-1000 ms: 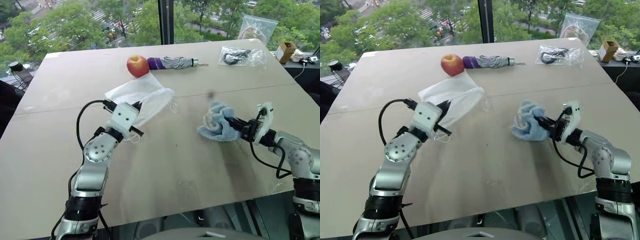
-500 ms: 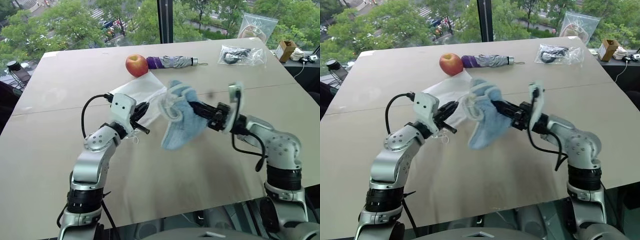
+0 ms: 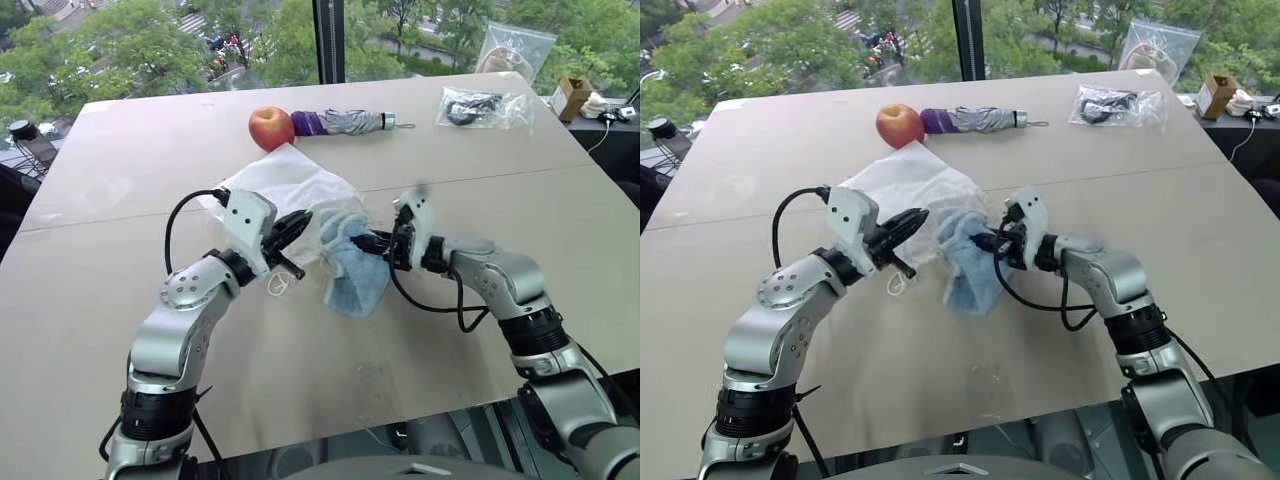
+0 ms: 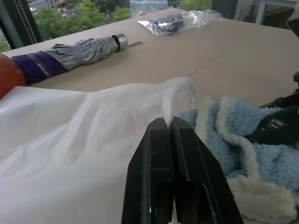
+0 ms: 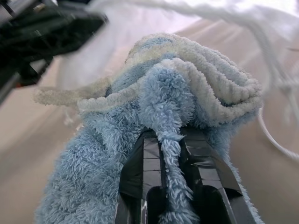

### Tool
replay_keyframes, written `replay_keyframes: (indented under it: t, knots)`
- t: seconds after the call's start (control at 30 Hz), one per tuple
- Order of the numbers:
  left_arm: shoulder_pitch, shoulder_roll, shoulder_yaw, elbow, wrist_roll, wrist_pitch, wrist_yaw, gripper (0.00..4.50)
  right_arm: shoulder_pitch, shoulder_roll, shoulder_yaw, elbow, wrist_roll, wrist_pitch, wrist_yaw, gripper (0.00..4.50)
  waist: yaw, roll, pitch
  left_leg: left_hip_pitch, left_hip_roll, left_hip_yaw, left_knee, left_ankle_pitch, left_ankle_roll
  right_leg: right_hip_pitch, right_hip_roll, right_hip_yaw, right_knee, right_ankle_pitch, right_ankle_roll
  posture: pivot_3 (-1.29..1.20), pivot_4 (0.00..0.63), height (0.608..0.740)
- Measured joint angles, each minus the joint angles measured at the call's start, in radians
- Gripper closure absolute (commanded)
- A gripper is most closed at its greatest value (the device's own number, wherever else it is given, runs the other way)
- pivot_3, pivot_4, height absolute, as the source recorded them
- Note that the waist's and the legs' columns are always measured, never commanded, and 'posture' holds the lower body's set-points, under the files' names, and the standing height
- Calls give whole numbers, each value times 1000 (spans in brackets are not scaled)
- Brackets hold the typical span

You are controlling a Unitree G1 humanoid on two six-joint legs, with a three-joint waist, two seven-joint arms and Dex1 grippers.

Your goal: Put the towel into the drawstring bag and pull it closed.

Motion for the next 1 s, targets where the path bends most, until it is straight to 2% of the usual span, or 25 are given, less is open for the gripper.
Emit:
replay_keyframes:
  t: [0.17,0.27,0.43,0.53,0.63,0.67,0.73,0.77,0.9,1.0]
  knots:
    - [25,10,-26,-33,-28,8,-35,4500,-17,97,-41,12,26,44,-30,4424,1,0,0,0,0,1,0,0,0,0,0,1,0,0,0,0,150,740]
    - [37,15,-33,-58,-54,16,-53,4500,-48,187,-119,64,69,90,-101,4424,1,0,0,0,0,0,0,0,0,0,0,0,0,0,0,0,150,740]
    - [53,20,-47,-80,-83,32,-65,4500,-84,391,-340,160,208,155,-292,4424,2,0,0,0,0,-1,0,0,0,0,0,-1,1,0,0,0,150,740]
    - [56,20,-62,-82,-86,37,-64,4500,-85,406,-420,196,323,193,-410,4424,6,0,0,-2,-1,0,0,0,0,0,-1,0,0,0,0,0,150,740]
    - [59,21,-65,-82,-86,41,-64,4500,-86,409,-549,229,526,190,-588,4424,2,0,0,-1,-3,1,0,0,0,0,-3,1,0,0,0,0,150,740]
    - [59,21,-65,-82,-86,41,-64,4500,-86,409,-575,238,587,182,-644,3657,0,0,0,-1,-3,1,0,0,0,0,-3,1,0,0,0,0,150,740]
    - [60,27,-65,-81,-84,41,-64,4500,-86,409,-606,247,706,153,-760,2889,-5,0,0,-1,-2,0,0,0,0,0,-2,0,0,0,0,0,150,740]
    - [59,27,-65,-80,-84,41,-63,4500,-86,409,-604,247,726,150,-781,2540,-9,0,0,-1,-2,0,0,0,0,-1,-2,0,0,0,0,0,150,740]
    - [50,22,-42,-25,-79,35,-34,4500,-80,404,-432,178,610,153,-767,2540,-31,1,0,0,1,1,0,0,0,-1,2,1,1,0,0,0,150,740]
    - [40,17,13,33,-77,21,-9,4500,-25,352,-293,116,504,171,-689,2540,-22,1,0,-1,3,-2,-1,0,0,-1,3,-2,1,0,0,0,150,740]
